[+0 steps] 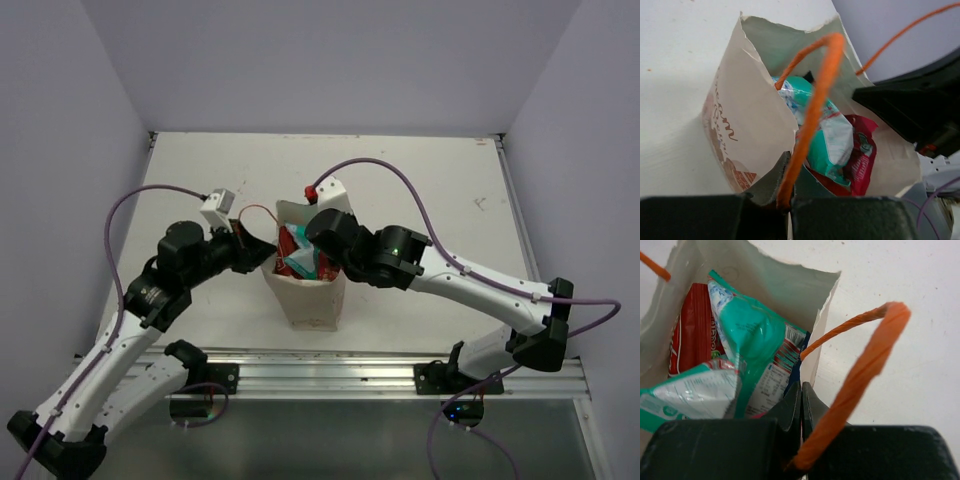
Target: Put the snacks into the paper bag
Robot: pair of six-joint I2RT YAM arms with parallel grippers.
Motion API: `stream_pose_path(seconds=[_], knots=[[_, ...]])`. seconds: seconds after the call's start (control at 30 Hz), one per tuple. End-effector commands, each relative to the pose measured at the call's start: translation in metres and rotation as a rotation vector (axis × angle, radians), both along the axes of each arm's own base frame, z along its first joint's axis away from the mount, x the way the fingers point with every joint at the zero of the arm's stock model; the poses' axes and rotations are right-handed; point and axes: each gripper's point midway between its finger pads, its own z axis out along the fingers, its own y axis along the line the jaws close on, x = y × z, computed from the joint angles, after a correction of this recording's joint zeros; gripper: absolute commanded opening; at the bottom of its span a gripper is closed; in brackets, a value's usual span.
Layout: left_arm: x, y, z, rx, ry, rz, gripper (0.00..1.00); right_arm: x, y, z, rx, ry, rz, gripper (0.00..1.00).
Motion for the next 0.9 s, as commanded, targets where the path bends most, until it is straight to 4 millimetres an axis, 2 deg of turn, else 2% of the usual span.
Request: stream_pose_path(seconds=[0.0, 0.1, 0.3, 0.43, 0.47, 0.5, 0.53, 0.57, 0.6, 0.7, 0.8, 0.83, 0.87], knots=[[-0.003, -0.035, 0.051, -0.106, -0.163, -0.061, 0.00, 0.009, -0.005, 0.020, 0.092, -0.052, -0.060, 0.00], [-0.011, -0.047, 0.053, -0.088, -0.170, -0.071, 0.00, 0.012, -0.010, 0.016, 0.084, -0.052, -0.077, 0.00], [-0.014, -0.051, 0.049, -0.089, -0.159, -0.075, 0.00, 0.011, -0.019, 0.011, 0.084, -0.048, -0.095, 0.00], [-0.012, -0.046, 0.050, -0.072, -0.168, -0.050, 0.00, 0.010, -0.026, 0.005, 0.082, -0.041, -0.111, 0.00], [-0.011, -0.044, 0.053, -0.069, -0.176, -0.043, 0.01, 0.010, -0.027, 0.005, 0.086, -0.042, -0.117, 0.20], [-0.012, -0.043, 0.054, -0.055, -0.179, -0.046, 0.20, 0.010, -0.028, 0.005, 0.091, -0.043, -0.118, 0.35], [-0.008, -0.038, 0.058, -0.053, -0.193, -0.016, 0.30, 0.009, -0.029, 0.010, 0.104, -0.051, -0.117, 0.47], [-0.006, -0.036, 0.067, -0.061, -0.213, 0.001, 0.41, 0.010, -0.030, 0.013, 0.116, -0.056, -0.122, 0.67], [-0.006, -0.034, 0.073, -0.058, -0.235, 0.003, 0.55, 0.009, -0.032, 0.018, 0.124, -0.063, -0.124, 0.74], [-0.005, -0.033, 0.092, -0.060, -0.274, 0.002, 0.68, 0.008, -0.042, 0.044, 0.164, -0.094, -0.140, 0.83], [-0.007, -0.033, 0.117, -0.093, -0.306, 0.001, 0.70, 0.004, -0.060, 0.064, 0.181, -0.111, -0.186, 0.87], [-0.008, -0.029, 0.125, -0.104, -0.322, 0.013, 0.70, 0.003, -0.066, 0.080, 0.216, -0.124, -0.205, 0.87], [-0.007, -0.019, 0.145, -0.122, -0.353, 0.058, 0.70, 0.002, -0.076, 0.089, 0.246, -0.138, -0.252, 0.87]])
